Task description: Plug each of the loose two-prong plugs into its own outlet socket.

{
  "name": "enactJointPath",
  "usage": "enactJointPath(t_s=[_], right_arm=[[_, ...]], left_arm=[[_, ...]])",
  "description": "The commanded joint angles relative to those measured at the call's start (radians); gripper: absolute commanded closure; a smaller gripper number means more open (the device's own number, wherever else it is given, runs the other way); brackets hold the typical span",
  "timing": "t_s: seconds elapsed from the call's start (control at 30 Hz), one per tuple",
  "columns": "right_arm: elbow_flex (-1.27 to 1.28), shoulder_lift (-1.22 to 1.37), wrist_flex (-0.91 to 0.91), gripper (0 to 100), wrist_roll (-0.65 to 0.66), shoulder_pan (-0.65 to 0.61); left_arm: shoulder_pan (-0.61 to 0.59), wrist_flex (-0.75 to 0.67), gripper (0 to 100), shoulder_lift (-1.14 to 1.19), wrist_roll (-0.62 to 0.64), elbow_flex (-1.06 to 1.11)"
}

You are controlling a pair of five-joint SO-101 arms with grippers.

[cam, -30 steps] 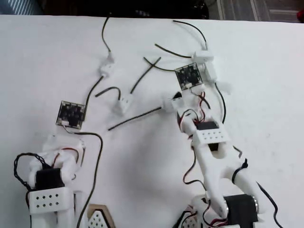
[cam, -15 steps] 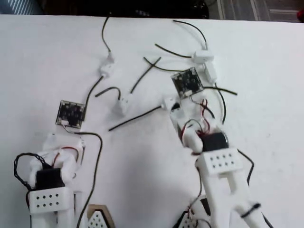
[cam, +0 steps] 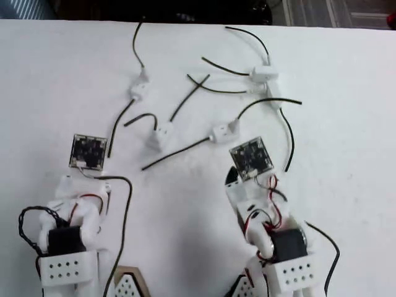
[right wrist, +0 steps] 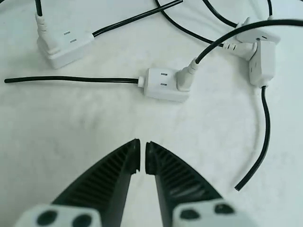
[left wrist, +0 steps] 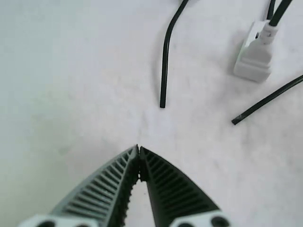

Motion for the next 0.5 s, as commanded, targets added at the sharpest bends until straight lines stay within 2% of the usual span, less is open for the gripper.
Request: enactJointPath(t_s=[0.0,0.2,0.47], right_arm=[[0.057,-0.143,-0.018,98.1,-0.011,-0.004],[0.166,-0.286,-0.018,97.8,-0.123,-0.007],[0.267,-0.272,-0.018,97.8,-0.124,-0.008]], left_arm=[[0.074,0.012,98,-0.156,0.008,0.049],[0.127,0.068,98,-0.352,0.008,0.121],[0.127,0.064,97,-0.341,0.006,0.130]])
